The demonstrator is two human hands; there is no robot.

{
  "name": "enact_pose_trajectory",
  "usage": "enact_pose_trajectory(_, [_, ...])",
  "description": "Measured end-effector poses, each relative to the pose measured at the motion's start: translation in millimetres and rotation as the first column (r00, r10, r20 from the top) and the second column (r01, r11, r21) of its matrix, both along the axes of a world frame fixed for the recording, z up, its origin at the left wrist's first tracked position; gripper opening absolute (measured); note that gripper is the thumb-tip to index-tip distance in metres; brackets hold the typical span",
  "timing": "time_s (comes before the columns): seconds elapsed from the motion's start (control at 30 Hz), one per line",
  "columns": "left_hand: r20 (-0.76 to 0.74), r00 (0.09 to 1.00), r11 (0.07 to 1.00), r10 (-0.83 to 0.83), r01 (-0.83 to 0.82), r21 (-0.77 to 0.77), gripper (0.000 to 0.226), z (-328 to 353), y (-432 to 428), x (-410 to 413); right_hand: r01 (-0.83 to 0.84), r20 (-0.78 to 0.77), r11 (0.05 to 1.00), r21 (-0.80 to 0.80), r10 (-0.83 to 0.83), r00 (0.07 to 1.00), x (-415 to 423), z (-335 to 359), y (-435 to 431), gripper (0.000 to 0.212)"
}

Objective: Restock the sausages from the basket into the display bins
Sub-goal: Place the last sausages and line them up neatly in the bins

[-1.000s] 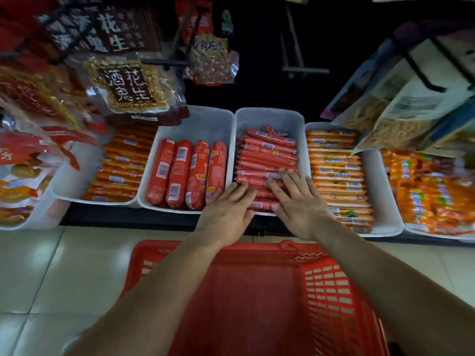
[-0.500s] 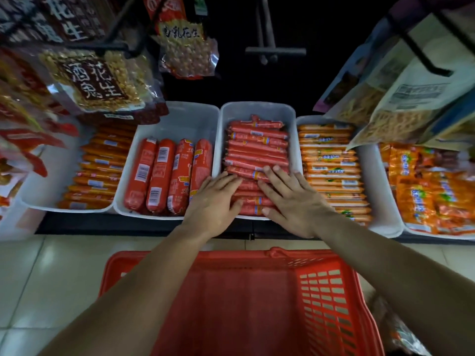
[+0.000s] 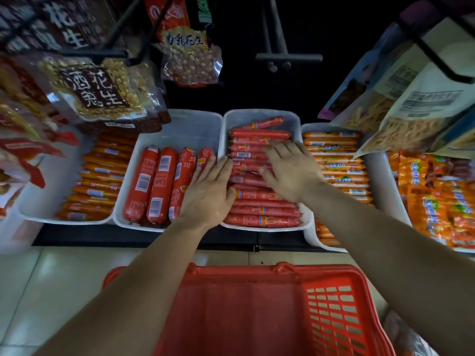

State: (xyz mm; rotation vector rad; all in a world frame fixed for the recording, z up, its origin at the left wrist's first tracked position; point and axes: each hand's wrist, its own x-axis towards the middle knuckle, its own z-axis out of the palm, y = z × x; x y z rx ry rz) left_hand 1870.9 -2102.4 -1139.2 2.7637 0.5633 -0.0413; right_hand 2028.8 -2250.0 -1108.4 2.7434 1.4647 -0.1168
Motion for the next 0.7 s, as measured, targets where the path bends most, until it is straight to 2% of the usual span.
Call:
enact_pose_trajectory(0.07, [-0.008, 1.000, 1.000, 0.011, -0.012, -0.027, 0.065, -1.3, 0.7, 2.9, 0.029, -0.030, 1.000, 0.001, -0.029, 0.999, 23.8, -4.7, 31.2, 0.068])
enact_pose_trajectory(0.13, [0.006, 1.000, 0.997, 0.023, -0.023, -0.080, 0.067, -0.8, -3.4, 5.6, 0.046, -0.067, 0.993, -0.112, -0.054, 0.996, 43.4, -13.5, 56.7, 0.074])
enact_pose_trajectory(0.23, [0.046, 0.998, 0.992, 0.035, -0.029, -0.121, 0.069, -1.2, -4.1, 6.5, 0.161, -0.091, 0.962, -0.220, -0.184, 0.979, 50.1, -32.1, 57.7, 0.081])
enact_pose_trajectory(0.37, [0.073, 0.997, 0.992, 0.031, -0.022, -0.125, 0.071, -1.9, 2.5, 8.6, 0.275, -0.025, 0.947, -0.166, -0.283, 0.959, 43.9, -34.8, 52.3, 0.084])
enact_pose_trajectory(0.53, [0.106, 0.992, 0.981, 0.061, -0.041, -0.187, 0.069, -2.4, 4.2, 12.5, 0.229, -0.232, 0.972, -0.058, -0.237, 0.943, 47.6, -33.5, 74.4, 0.089])
enact_pose_trajectory(0.7, [0.133, 0.990, 0.980, 0.044, -0.016, -0.199, 0.071, -6.2, 7.6, 10.4, 0.268, -0.266, 0.959, -0.097, -0.284, 0.921, 53.5, -37.6, 77.3, 0.096])
